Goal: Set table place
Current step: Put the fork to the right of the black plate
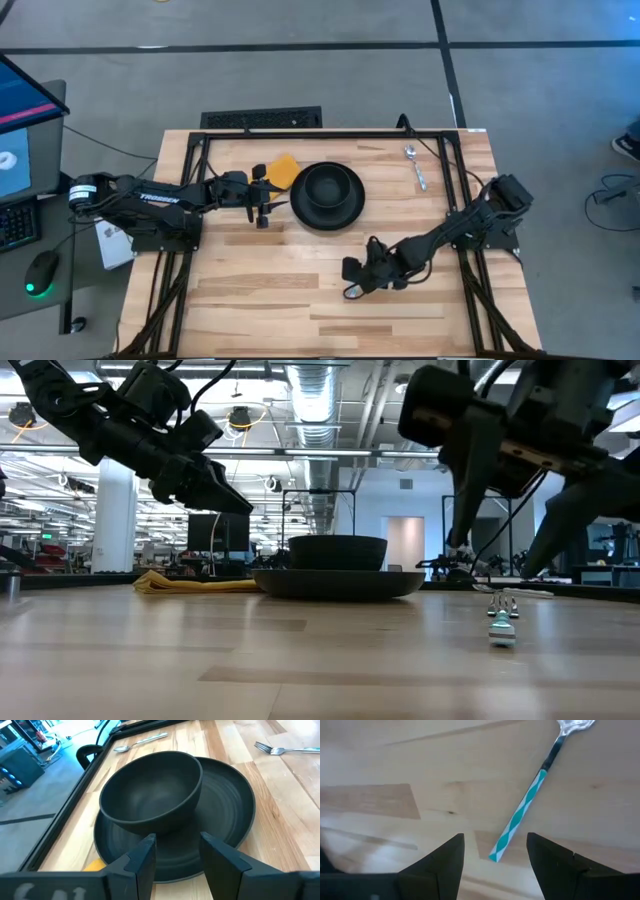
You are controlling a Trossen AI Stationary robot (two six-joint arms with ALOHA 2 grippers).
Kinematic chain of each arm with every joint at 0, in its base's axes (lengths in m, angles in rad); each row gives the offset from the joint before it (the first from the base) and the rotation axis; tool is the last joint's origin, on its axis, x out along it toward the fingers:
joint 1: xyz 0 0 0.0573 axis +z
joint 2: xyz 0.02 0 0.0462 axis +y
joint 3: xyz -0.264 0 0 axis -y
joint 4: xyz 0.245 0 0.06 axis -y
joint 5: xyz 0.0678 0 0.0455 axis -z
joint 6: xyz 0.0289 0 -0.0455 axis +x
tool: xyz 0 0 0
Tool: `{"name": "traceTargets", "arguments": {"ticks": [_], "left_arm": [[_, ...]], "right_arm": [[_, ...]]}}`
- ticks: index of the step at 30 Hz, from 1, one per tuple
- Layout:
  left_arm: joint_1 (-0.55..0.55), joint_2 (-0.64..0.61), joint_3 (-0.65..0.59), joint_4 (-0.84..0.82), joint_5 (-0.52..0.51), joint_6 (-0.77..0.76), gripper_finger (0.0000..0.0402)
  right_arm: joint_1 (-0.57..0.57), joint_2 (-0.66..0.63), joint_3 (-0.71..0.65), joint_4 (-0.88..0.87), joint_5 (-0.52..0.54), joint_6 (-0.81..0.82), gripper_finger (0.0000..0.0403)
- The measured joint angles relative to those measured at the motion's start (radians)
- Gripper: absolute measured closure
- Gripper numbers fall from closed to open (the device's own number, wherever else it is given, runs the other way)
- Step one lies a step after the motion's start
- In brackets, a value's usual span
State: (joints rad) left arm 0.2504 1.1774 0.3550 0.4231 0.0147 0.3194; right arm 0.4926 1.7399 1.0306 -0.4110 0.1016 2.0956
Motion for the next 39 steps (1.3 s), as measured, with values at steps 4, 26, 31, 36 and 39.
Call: {"name": "traceTargets", "arguments": {"ticks": [4,26,31,36,39], "left_arm": [[0.000,0.000,0.000,-0.004,0.000,0.005,0.0262],[0.000,0.000,0.000,-0.017,0.002,0.044,0.0262],[0.000,0.000,0.000,-0.017,0.002,0.044,0.0262],[0.000,0.000,0.000,-0.016,0.002,0.044,0.0262],[0.000,0.000,0.000,-0.016,0.002,0.044,0.0262]], "right_arm": [[-0.011,0.051,0.025,-0.003,-0.012,0.000,0.0163],[-0.019,0.126,0.082,-0.076,-0.035,0.026,0.0163],[-0.031,0.126,0.082,-0.127,-0.035,0.026,0.0163],[-0.044,0.126,0.082,-0.134,-0.051,0.003,0.0163],[-0.054,0.128,0.082,-0.135,-0.094,-0.009,0.0163]]}}
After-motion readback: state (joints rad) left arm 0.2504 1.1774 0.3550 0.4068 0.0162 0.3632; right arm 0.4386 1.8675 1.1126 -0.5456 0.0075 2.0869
